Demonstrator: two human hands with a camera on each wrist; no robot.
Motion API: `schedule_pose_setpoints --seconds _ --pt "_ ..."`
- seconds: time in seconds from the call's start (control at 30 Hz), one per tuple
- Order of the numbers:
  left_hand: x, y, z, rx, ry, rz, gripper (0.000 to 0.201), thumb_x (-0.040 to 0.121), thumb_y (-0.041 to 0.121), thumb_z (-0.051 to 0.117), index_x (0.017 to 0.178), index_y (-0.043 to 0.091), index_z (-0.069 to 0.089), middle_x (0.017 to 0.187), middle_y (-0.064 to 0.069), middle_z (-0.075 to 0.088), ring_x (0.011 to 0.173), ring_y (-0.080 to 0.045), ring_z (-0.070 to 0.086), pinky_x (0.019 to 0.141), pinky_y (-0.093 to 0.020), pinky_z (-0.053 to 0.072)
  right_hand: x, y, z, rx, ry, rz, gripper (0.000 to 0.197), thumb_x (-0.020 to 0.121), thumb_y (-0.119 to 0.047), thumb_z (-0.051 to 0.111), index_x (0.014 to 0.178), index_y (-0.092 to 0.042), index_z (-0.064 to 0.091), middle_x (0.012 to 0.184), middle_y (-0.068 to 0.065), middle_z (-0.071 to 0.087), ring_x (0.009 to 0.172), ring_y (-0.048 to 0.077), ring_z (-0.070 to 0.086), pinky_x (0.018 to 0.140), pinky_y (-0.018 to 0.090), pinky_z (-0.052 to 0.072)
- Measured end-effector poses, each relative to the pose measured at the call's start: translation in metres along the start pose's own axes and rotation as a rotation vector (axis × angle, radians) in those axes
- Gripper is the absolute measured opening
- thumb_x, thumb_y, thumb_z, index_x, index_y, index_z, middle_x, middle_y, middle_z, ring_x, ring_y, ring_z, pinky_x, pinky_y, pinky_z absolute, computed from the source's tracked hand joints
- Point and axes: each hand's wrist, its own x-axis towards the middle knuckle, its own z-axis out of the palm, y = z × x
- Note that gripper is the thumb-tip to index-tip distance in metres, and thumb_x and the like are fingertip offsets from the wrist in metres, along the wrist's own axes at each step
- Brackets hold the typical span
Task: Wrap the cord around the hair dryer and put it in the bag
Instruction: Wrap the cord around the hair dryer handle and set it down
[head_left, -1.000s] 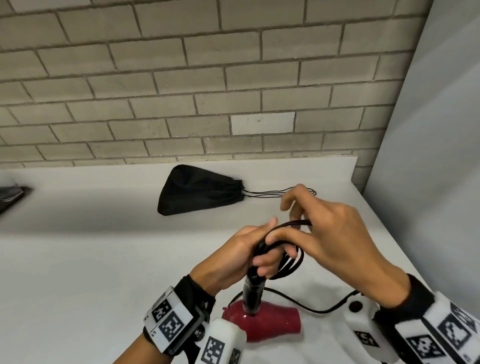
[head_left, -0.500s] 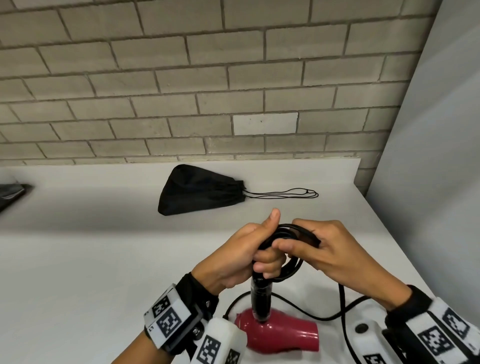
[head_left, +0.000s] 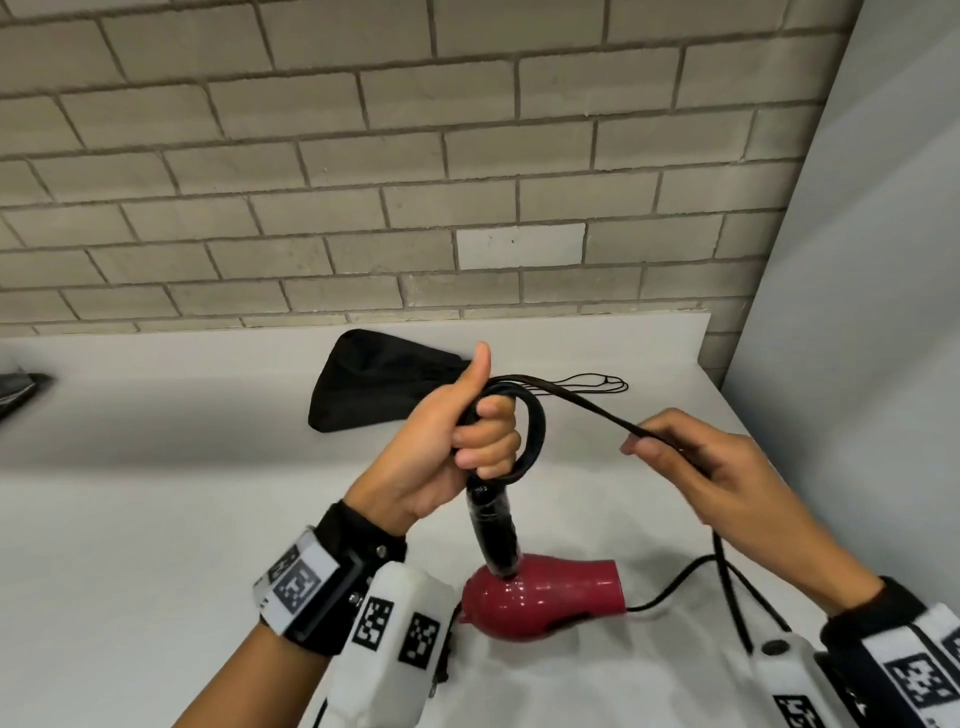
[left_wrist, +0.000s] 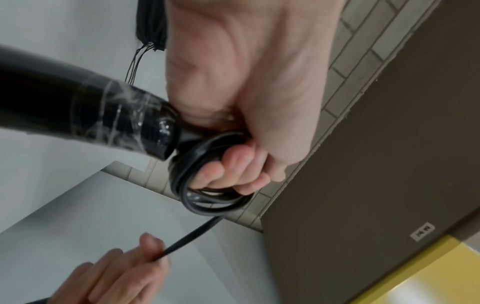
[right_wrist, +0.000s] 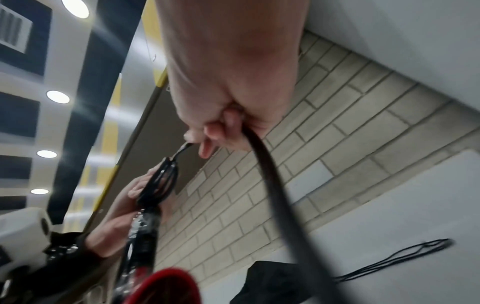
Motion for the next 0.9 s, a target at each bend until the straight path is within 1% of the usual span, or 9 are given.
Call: schedule_pose_setpoints --seconds 0.1,0.2,0.27,0.37,0.43,0.5,0.6,0.7,0.9 --pt "0.0 0.003 -0.002 0.035 -0.041 -0.018 0.049 0.087 0.056 0.04 0.056 0.019 0.042 0.036 0.014 0.027 0.033 -0.005 0.024 0.042 -0.023 0.023 -0.005 0.007 -0.018 -0.02 0.038 -0.068 0.039 0.08 -0.068 0.049 0.097 -0.037 0.067 0.079 -0.005 0.067 0.068 0.023 0.056 0.062 0.03 0.044" --pt "0.0 0.003 -0.003 -0.03 -0.109 -0.055 0.04 0.089 0.042 0.039 0.059 0.017 0.046 0.037 0.013 0.03 0.036 -0.007 0.027 0.044 -0.025 0.024 -0.009 0.01 -0.033 -0.048 0.107 -0.082 0.034 0.08 -0.064 0.051 0.102 -0.042 0.063 0.063 0.007 0.052 0.054 0.019 0.044 0.053 0.023 0.038" --pt "0.0 0.003 -0.003 -0.079 -0.132 -0.053 0.036 0.089 0.033 0.035 0.06 0.015 0.048 0.038 0.012 0.031 0.036 -0.007 0.03 0.044 -0.024 0.027 -0.012 0.012 -0.035 -0.171 0.137 -0.099 0.025 0.083 -0.054 0.05 0.103 -0.043 0.061 0.062 0.008 0.055 0.053 0.021 0.045 0.052 0.024 0.04" --pt "0.0 0.004 0.0 -0.159 -0.124 -0.006 0.036 0.091 0.03 0.034 0.062 0.014 0.05 0.04 0.01 0.028 0.037 -0.007 0.033 0.045 -0.022 0.032 -0.021 0.01 -0.024 -0.494 0.182 -0.118 0.022 0.088 -0.041 0.043 0.106 -0.035 0.054 0.059 -0.013 0.054 0.047 0.012 0.047 0.047 0.017 0.038" --pt "0.0 0.007 -0.001 -0.201 -0.094 0.042 0.036 0.092 0.03 0.034 0.064 0.014 0.05 0.042 0.009 0.026 0.039 -0.008 0.033 0.046 -0.022 0.033 -0.029 0.012 -0.013 -0.666 0.169 -0.137 0.022 0.09 -0.035 0.039 0.105 -0.023 0.051 0.061 -0.01 0.059 0.042 0.018 0.054 0.04 0.026 0.04" --pt "-0.002 0.011 -0.004 -0.222 -0.068 0.081 0.037 0.093 0.032 0.033 0.066 0.013 0.051 0.042 0.009 0.03 0.04 -0.008 0.033 0.047 -0.022 0.033 -0.039 0.017 -0.003 -0.764 0.154 -0.171 0.023 0.092 -0.032 0.038 0.103 -0.017 0.052 0.054 -0.004 0.058 0.034 0.024 0.051 0.033 0.024 0.031" --pt "-0.005 0.011 -0.007 -0.197 -0.048 0.113 0.039 0.094 0.033 0.031 0.069 0.013 0.052 0.044 0.009 0.035 0.041 -0.009 0.033 0.049 -0.023 0.035 -0.053 0.024 0.008 -0.85 0.182 -0.193 0.027 0.096 -0.032 0.035 0.107 -0.015 0.052 0.04 -0.002 0.047 0.026 0.023 0.04 0.036 0.02 0.019" --pt "-0.006 0.006 -0.007 -0.195 -0.036 0.118 0.039 0.095 0.035 0.031 0.072 0.012 0.053 0.046 0.008 0.035 0.043 -0.009 0.033 0.051 -0.023 0.037 -0.061 0.026 0.016 -0.95 0.155 -0.231 0.029 0.093 -0.031 0.042 0.111 -0.018 0.061 0.049 -0.003 0.057 0.029 0.021 0.044 0.033 0.021 0.024" --pt "-0.005 -0.005 0.0 -0.201 -0.049 0.11 0.031 0.09 0.026 0.03 0.085 0.006 0.052 0.053 0.003 0.037 0.052 -0.014 0.036 0.059 -0.028 0.039 -0.06 -0.001 0.03 -1.102 0.002 -0.501 0.023 0.077 -0.026 0.053 0.089 -0.023 0.073 0.053 -0.005 0.053 0.035 0.016 0.048 0.033 0.023 0.034"
